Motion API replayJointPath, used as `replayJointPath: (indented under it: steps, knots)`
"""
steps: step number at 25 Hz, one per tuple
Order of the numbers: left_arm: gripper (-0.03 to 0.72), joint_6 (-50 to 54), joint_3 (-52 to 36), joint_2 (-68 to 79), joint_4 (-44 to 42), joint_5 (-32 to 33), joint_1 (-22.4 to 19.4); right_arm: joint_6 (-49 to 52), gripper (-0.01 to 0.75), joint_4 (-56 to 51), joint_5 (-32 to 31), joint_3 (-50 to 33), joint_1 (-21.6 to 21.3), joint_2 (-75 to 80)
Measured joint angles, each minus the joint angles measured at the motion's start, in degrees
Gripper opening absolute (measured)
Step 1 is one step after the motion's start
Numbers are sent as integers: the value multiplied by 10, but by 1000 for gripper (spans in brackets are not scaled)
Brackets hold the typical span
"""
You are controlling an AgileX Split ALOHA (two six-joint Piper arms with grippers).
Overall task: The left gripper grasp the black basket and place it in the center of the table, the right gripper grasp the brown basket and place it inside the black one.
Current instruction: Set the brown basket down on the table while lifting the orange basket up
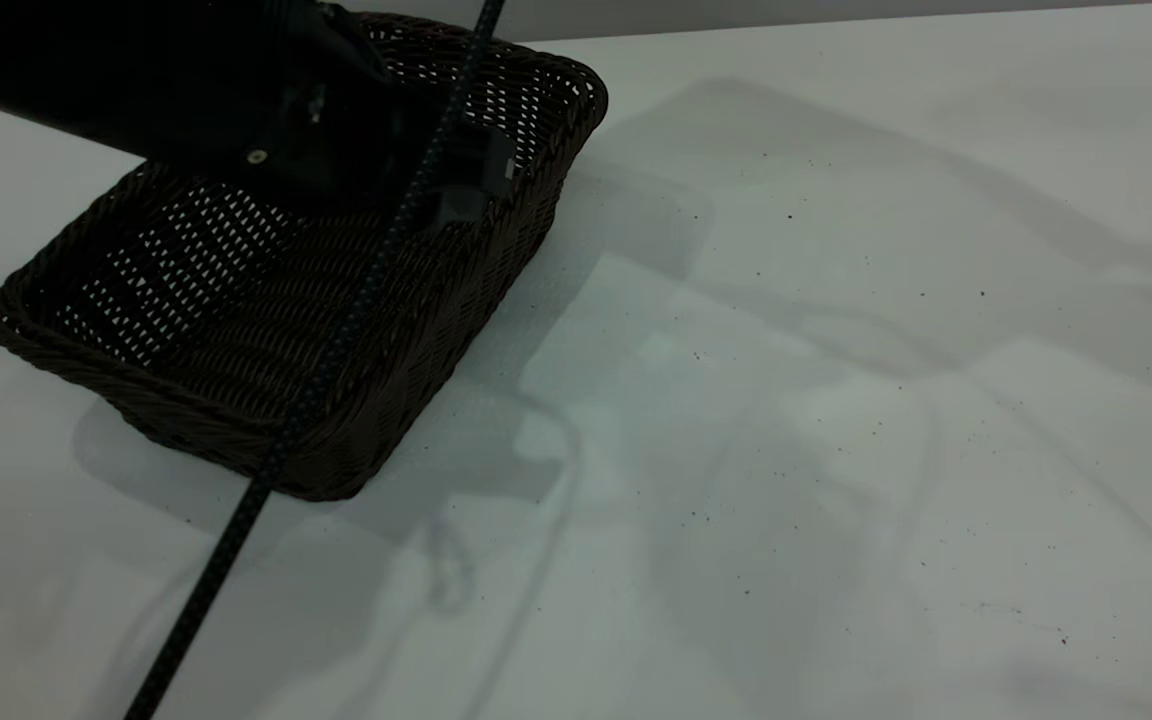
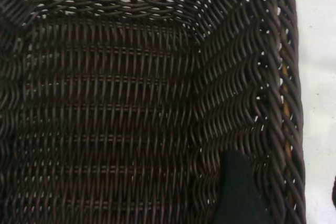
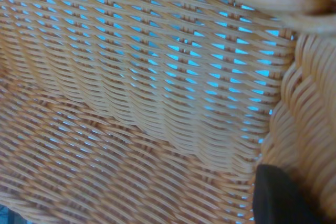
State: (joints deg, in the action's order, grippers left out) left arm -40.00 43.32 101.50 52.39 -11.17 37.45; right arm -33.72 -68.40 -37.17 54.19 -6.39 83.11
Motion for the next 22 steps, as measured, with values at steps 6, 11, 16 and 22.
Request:
replayJointPath:
  steps: [6,11,16,22]
  knots:
    - [373,2,6,6,-4,9,0,-2,107,8,0,0,0,0]
    - [377,-18,6,17,-5,6,0,-2,107,12,0,0,0,0]
    - [386,-18,8,37,-5,10,7,-2,107,15,0,0,0,0]
    - [386,-18,36,67,-5,5,20,-2,107,20,0,0,0,0]
